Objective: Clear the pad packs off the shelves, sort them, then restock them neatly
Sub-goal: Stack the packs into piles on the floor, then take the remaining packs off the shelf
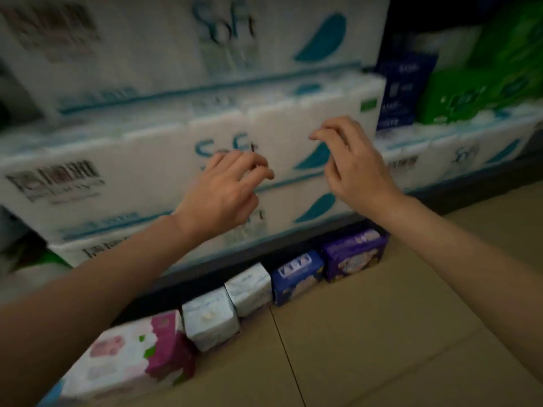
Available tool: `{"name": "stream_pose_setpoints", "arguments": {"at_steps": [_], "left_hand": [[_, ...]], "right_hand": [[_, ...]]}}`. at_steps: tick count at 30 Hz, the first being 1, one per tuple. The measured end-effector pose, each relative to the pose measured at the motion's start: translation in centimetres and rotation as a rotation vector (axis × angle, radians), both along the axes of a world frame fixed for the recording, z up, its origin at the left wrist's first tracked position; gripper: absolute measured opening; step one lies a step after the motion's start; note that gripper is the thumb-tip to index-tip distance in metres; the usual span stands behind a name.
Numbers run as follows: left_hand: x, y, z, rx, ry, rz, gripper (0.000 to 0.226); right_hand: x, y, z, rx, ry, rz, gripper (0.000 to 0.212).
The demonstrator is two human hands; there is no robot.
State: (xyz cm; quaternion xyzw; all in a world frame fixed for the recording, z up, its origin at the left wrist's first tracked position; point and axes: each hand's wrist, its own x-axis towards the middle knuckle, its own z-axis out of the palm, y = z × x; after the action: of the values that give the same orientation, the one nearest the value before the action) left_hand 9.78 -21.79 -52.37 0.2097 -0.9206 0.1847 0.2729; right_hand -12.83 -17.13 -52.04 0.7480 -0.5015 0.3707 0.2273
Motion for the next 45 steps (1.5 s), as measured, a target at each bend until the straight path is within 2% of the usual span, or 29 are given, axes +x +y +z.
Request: {"name": "stream_pose_setpoints", "arguments": {"at_steps": [3,6,12,14,16,18,20,23,25,28,31,34,35,37,39,41,42,45], "left_hand": [[2.2,-0.6,7.8,-0.092,0.158,0.045,0.034],[4.4,-1.9,15.1,-0.157,0.280,0.138,0.036],[8.6,-5.2,24.5,-0.213,0.329,0.307,0.034],[9.2,-6.1,26.1,-0.209,0.349,0.365,0.034],[9.3,-6.9,27.4,-0.180,0.357,0.427,0.036],[9.1,-7.5,28.4,-0.168,0.341,0.459,0.036],[8.9,-7.8,29.0,-0.178,0.321,0.473,0.036],[8.6,-7.9,29.4,-0.184,0.298,0.474,0.035],[8.5,-8.0,29.6,-0.175,0.284,0.473,0.035],[8.3,-8.0,29.8,-0.151,0.303,0.474,0.033],[7.9,-8.0,30.0,-0.090,0.318,0.491,0.032],[7.8,-8.1,30.9,0.036,0.315,0.514,0.037],[7.8,-8.2,31.3,0.086,0.320,0.527,0.039],[8.0,-8.4,31.7,0.159,0.343,0.560,0.041],[8.6,-8.5,31.7,0.198,0.379,0.591,0.040],[9.2,-8.4,31.4,0.200,0.364,0.618,0.039],[9.5,-8.4,31.2,0.192,0.352,0.624,0.039],[10.3,-8.1,31.0,0.189,0.352,0.620,0.040]], "right_hand": [[2.4,-1.3,7.1,-0.184,-0.040,0.035,0.041],[3.9,-3.4,13.3,-0.276,-0.110,0.044,0.045],[7.5,-8.7,23.0,-0.417,-0.148,0.015,0.034],[8.7,-10.6,25.7,-0.311,-0.088,-0.109,0.029],[9.0,-12.6,28.4,0.037,-0.069,-0.297,0.040],[8.6,-14.6,30.5,0.376,-0.098,-0.377,0.056],[8.1,-17.0,31.7,0.540,-0.181,-0.303,0.065],[7.1,-18.5,32.4,0.557,-0.374,-0.286,0.088],[6.2,-18.5,32.3,0.580,-0.449,-0.265,0.092],[5.5,-18.1,31.4,0.665,-0.400,-0.207,0.079],[6.0,-17.1,31.9,0.591,-0.306,-0.228,0.054],[7.2,-16.2,33.7,0.407,-0.296,-0.198,0.022],[7.7,-16.1,34.1,0.369,-0.258,-0.217,0.022],[8.7,-16.4,34.2,0.433,-0.208,-0.222,0.048],[10.3,-17.2,33.6,0.542,-0.274,-0.157,0.071],[12.0,-18.3,32.6,0.588,-0.264,-0.198,0.079],[12.7,-18.8,32.1,0.577,-0.228,-0.272,0.076],[13.4,-18.8,31.7,0.414,-0.163,-0.466,0.050]]}}
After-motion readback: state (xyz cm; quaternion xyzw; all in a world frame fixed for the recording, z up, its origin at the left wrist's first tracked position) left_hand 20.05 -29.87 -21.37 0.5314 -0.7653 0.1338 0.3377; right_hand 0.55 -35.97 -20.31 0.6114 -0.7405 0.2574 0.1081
